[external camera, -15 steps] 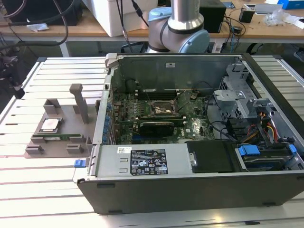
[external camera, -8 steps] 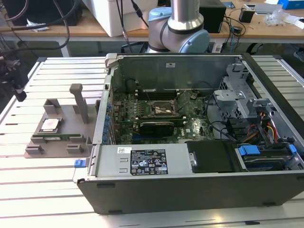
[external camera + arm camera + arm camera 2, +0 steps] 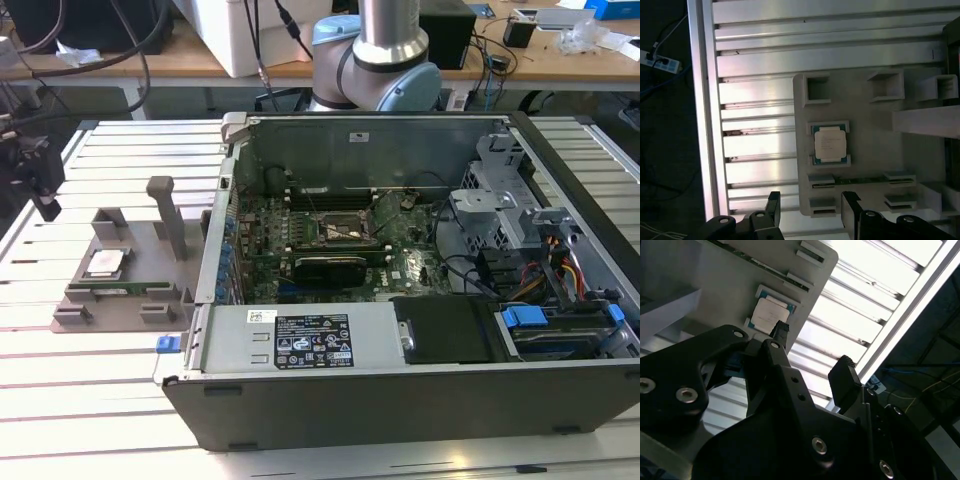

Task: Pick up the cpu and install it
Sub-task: 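Pick up the cpu and move it towards the insertion slot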

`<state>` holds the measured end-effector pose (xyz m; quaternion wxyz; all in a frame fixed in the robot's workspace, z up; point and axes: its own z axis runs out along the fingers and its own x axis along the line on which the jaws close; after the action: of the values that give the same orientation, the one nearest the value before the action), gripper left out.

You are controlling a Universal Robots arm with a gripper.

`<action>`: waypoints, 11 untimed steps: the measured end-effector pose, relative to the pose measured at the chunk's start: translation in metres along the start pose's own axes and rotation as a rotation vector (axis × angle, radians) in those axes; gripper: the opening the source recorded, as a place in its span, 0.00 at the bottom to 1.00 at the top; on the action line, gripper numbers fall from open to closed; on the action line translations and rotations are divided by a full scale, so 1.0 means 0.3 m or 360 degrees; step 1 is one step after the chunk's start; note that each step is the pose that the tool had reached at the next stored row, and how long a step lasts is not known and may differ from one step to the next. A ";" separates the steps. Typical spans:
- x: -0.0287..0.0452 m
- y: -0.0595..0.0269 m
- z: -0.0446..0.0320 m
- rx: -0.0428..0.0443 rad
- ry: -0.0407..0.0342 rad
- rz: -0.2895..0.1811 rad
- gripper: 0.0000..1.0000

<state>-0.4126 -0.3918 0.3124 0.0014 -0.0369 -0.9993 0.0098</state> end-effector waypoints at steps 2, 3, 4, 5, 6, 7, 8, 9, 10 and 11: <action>-0.001 0.000 0.008 0.0000 0.0001 0.0000 0.60; -0.001 0.000 0.011 0.0000 0.0001 0.0000 0.60; -0.001 0.001 0.014 0.0000 0.0001 0.0000 0.60; -0.001 0.001 0.017 0.0000 0.0001 0.0000 0.60; -0.001 0.001 0.022 0.0000 0.0001 0.0000 0.60; -0.001 0.001 0.028 0.0000 0.0001 0.0000 0.60; -0.001 0.001 0.032 0.0000 0.0001 0.0000 0.60; -0.001 0.001 0.034 0.0000 0.0001 0.0000 0.60; -0.001 0.001 0.041 0.0000 0.0002 0.0000 0.60; -0.001 0.001 0.045 0.0000 0.0002 0.0000 0.60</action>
<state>-0.4122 -0.3917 0.2988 0.0019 -0.0369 -0.9993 0.0098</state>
